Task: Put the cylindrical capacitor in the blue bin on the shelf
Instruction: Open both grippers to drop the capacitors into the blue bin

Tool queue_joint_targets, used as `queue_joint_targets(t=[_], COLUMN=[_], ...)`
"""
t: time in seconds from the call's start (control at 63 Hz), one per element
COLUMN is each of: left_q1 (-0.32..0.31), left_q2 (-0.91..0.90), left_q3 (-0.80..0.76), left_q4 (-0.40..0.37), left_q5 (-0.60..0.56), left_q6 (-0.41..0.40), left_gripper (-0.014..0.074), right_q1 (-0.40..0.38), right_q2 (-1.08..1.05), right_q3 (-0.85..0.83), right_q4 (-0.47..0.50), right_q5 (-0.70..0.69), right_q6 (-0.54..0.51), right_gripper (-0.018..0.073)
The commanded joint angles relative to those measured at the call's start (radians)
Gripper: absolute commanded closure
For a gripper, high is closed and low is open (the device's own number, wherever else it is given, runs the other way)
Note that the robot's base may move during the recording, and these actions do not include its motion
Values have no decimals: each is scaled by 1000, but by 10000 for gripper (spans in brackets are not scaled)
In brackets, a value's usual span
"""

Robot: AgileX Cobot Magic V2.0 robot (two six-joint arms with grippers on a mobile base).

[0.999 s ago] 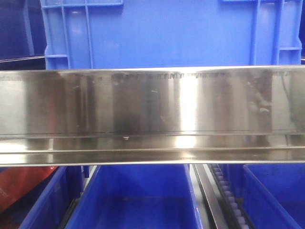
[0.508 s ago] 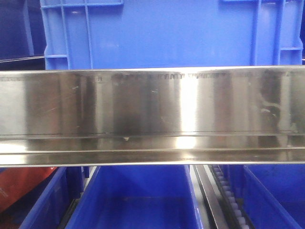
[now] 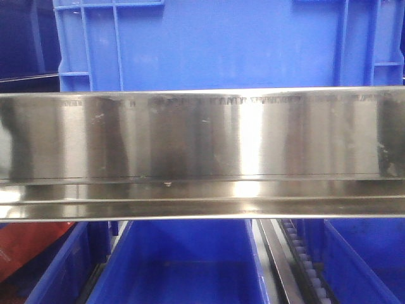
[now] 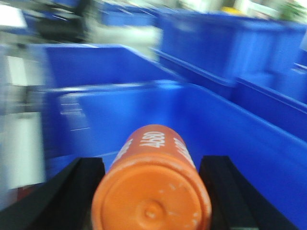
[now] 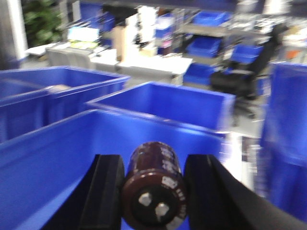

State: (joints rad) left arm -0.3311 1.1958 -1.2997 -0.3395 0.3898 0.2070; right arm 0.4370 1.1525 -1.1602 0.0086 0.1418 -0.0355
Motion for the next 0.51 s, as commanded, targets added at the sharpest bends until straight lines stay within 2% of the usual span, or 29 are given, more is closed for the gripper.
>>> queue_joint_targets(t=[0.0, 0.127, 0.238, 0.286, 0.349, 0.492], left_q1=[-78, -149, -167, -168, -168, -168], left_q2=[103, 234, 299, 314, 323, 325], left_q3=[-63, -131, -156, -156, -156, -156], left_q4=[-5, 44, 55, 57, 57, 57], left_q5=[-65, -98, -100, -100, -98, -104], left_q6=[4, 4, 4, 4, 4, 4], left_gripper=[708, 708, 706, 694, 638, 372], right_q1=[24, 55, 57, 57, 57, 57], right_q2=[50, 134, 171, 181, 183, 183], right_q3=[-45, -77, -77, -77, -77, -77], right_q4=[-9, -9, -9, -9, -9, -9], right_q5=[-24, -37, -39, -39, -39, -39], right_q6=[-8, -8, -8, -8, -8, -8], right_gripper=[722, 722, 717, 683, 589, 288])
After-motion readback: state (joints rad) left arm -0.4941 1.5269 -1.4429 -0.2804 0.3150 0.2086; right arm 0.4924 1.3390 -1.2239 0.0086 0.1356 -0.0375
